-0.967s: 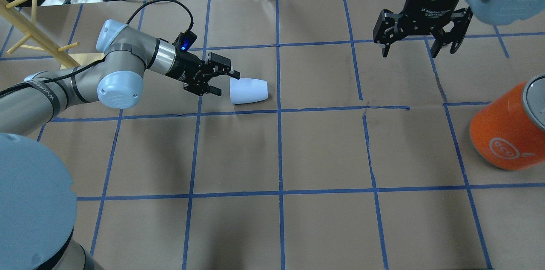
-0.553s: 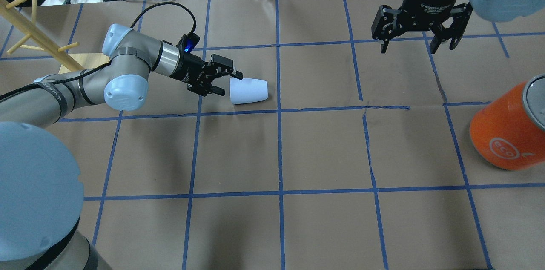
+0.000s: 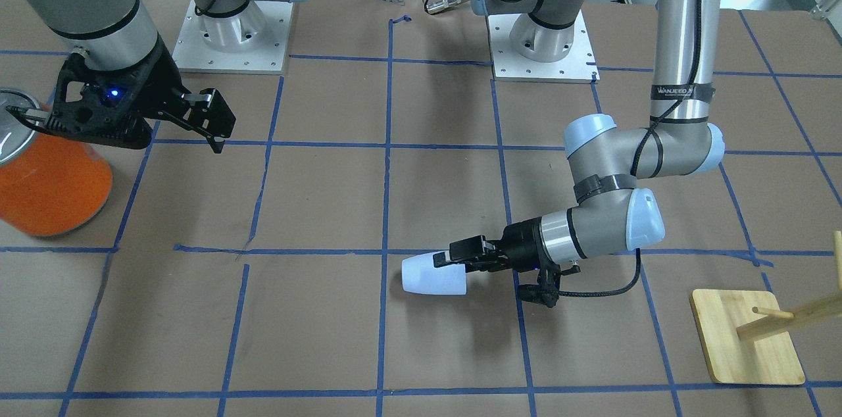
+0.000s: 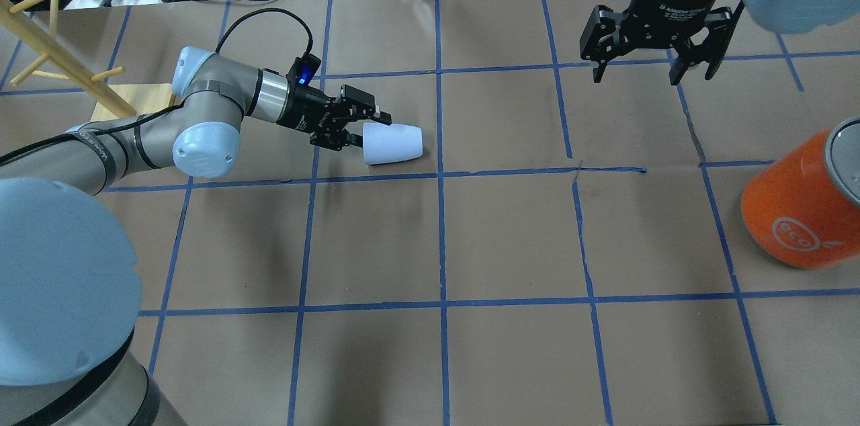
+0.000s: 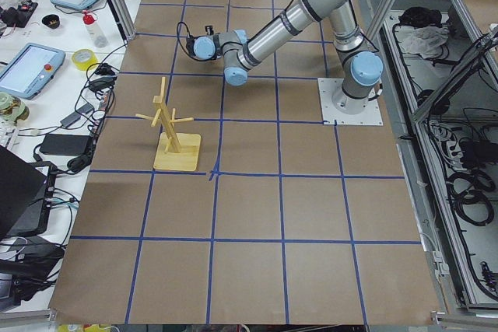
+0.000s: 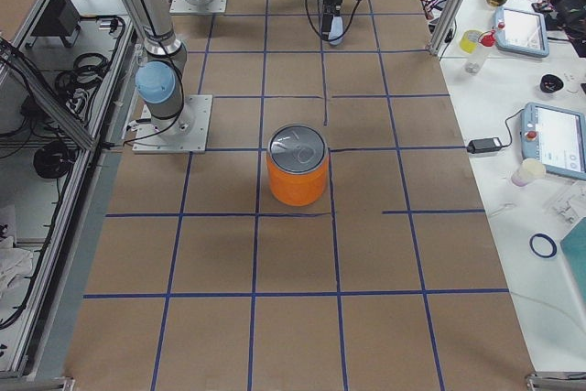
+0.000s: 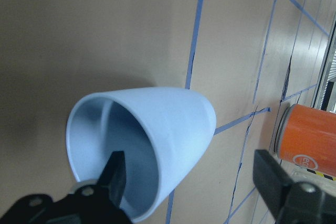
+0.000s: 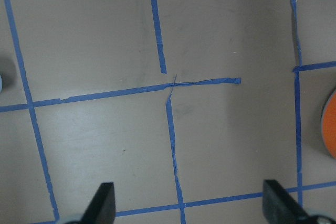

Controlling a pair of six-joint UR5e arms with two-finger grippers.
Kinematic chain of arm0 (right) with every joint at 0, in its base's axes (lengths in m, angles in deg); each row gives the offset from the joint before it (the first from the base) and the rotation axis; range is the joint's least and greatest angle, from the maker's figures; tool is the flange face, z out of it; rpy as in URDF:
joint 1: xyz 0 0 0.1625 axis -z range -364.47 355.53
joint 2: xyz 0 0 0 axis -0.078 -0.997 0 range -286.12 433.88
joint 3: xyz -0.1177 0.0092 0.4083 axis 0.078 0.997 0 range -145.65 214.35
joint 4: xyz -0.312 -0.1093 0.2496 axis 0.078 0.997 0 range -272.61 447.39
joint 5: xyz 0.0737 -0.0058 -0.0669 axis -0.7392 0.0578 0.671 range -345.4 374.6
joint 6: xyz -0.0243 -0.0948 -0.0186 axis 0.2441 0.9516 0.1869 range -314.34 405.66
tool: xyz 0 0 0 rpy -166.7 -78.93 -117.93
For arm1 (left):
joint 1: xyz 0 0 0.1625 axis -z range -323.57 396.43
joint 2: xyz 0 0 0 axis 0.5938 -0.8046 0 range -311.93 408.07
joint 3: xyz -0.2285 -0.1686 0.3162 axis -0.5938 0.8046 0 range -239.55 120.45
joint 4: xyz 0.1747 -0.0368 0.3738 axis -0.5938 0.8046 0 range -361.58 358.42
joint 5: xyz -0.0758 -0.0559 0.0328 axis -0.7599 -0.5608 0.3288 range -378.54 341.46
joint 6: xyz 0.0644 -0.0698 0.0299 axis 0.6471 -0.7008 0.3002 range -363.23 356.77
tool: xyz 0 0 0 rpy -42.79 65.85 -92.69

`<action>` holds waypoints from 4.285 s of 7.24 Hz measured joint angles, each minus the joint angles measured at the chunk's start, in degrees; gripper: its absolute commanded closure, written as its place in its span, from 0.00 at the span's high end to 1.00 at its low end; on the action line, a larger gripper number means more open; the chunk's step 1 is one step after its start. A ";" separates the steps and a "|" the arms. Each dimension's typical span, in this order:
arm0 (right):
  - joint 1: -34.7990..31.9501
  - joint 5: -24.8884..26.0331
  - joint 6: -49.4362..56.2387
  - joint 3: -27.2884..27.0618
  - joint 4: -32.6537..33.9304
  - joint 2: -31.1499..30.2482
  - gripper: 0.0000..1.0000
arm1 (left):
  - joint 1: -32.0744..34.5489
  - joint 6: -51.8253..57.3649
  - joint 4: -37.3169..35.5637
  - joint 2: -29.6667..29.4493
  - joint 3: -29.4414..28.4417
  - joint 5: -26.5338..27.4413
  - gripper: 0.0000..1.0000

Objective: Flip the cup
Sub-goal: 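Grasp the lying cup with the left gripper and lift it, then rotate the cup upright and set it down with the left gripper, then open the left gripper and raise it away from the cup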

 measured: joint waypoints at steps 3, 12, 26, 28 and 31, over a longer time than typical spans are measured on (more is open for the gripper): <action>0.00 -1.48 0.00 -0.03 -0.07 0.02 1.00 | 0.58 0.20 -1.36 0.13 -0.30 0.12 0.00; 0.07 -1.71 0.07 -0.97 0.11 0.08 1.00 | 0.75 -0.39 -0.17 6.99 -9.47 38.36 0.00; 0.16 -1.63 0.09 -1.05 0.10 0.06 1.00 | 3.13 11.88 15.88 13.62 -16.37 55.74 0.97; 0.15 -1.63 0.10 -0.92 0.06 0.05 1.00 | 6.07 9.02 27.88 20.80 -18.02 55.59 0.97; 0.17 -1.63 0.17 -1.02 0.11 0.08 1.00 | 6.59 8.21 38.11 29.40 -19.96 55.40 0.98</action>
